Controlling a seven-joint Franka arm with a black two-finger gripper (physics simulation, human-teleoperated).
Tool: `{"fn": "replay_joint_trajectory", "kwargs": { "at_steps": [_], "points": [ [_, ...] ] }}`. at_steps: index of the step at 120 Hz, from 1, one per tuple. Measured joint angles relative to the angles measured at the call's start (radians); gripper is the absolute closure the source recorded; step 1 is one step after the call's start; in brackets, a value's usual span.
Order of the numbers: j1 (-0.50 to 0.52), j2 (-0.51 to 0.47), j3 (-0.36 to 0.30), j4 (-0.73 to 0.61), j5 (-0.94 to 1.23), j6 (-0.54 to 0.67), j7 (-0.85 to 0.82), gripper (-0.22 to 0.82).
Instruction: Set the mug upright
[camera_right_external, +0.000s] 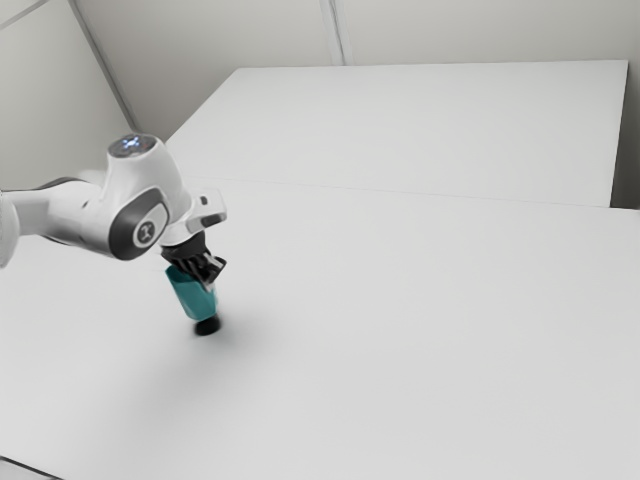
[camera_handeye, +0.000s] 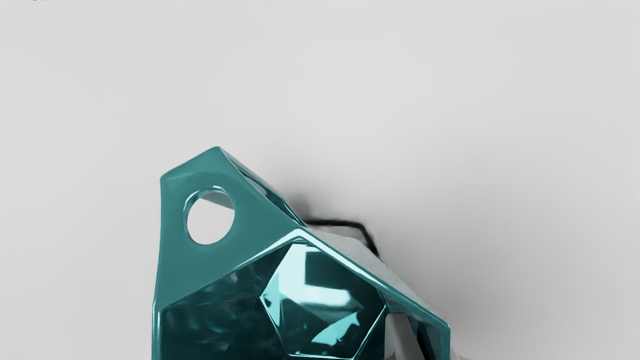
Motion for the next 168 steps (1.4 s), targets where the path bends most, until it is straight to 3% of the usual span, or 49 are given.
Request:
{"fn": "replay_joint_trajectory", "kwargs": {
  "at_steps": [49,105,130,168],
  "points": [
    [-0.007,0.03,-0.034,-0.024,0.006,0.04,-0.134,0.78],
    [-0.011,0.007,-0.058,0.004,-0.012,0.041,-0.207,0.21],
    [-0.011,0.008,-0.065,0.176,-0.055,-0.142,-0.22,0.09],
    [0.005,0.047,-0.066,0.464,-0.075,-0.482,-0.205,0.04]
  ]
}}
